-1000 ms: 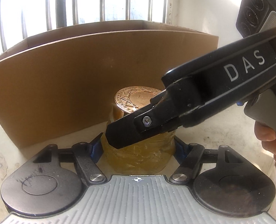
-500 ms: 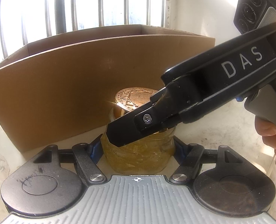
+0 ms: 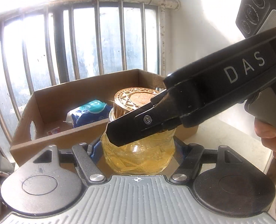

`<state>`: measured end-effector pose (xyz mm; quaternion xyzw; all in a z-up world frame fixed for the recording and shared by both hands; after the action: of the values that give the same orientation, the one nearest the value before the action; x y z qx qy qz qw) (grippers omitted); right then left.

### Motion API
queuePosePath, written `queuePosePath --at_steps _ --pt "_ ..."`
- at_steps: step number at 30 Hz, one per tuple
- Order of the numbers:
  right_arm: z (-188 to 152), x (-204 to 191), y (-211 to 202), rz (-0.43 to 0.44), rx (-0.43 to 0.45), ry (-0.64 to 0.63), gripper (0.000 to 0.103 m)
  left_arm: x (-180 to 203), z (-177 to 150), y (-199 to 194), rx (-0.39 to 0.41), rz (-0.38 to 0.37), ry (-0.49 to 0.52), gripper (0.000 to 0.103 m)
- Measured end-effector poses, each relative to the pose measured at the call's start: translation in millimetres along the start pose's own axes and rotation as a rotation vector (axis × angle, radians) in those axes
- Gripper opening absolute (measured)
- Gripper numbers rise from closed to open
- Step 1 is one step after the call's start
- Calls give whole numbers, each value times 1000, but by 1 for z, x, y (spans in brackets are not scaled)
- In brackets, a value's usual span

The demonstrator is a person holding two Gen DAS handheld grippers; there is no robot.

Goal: Organize objects
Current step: 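Carry the jar with the right gripper over the cardboard box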

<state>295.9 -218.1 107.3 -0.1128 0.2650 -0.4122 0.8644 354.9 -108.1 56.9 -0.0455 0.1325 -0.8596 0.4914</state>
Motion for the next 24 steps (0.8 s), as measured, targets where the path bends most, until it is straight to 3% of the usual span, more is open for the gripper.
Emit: queuePosePath --at_steps 4,9,13,17,24 --pt "32 -5 -5 5 33 -25 77 0 24 -20 42 8 16 72" --pt "66 3 15 10 20 -25 77 -22 48 2 30 8 9 72" --pt "82 23 50 5 -40 18 77 -37 42 35 -54 -10 -18 72" --pt "85 52 92 2 -141 99 76 -59 34 76 -191 -50 -70 72" --pt "71 89 136 13 -252 200 76 -99 15 125 -386 -140 -309 73"
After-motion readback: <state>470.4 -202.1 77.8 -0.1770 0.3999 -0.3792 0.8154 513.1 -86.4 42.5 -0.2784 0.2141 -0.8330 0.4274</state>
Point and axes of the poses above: each gripper's, at about its wrist camera, not at the fingertips, and y roughly the way its jaws point, x to its right, z to its top, the point moved 4 cm from there along y, roughly the way its jaws point, and after that the axes turned 9 degrees about x, right-handed, at the moved point
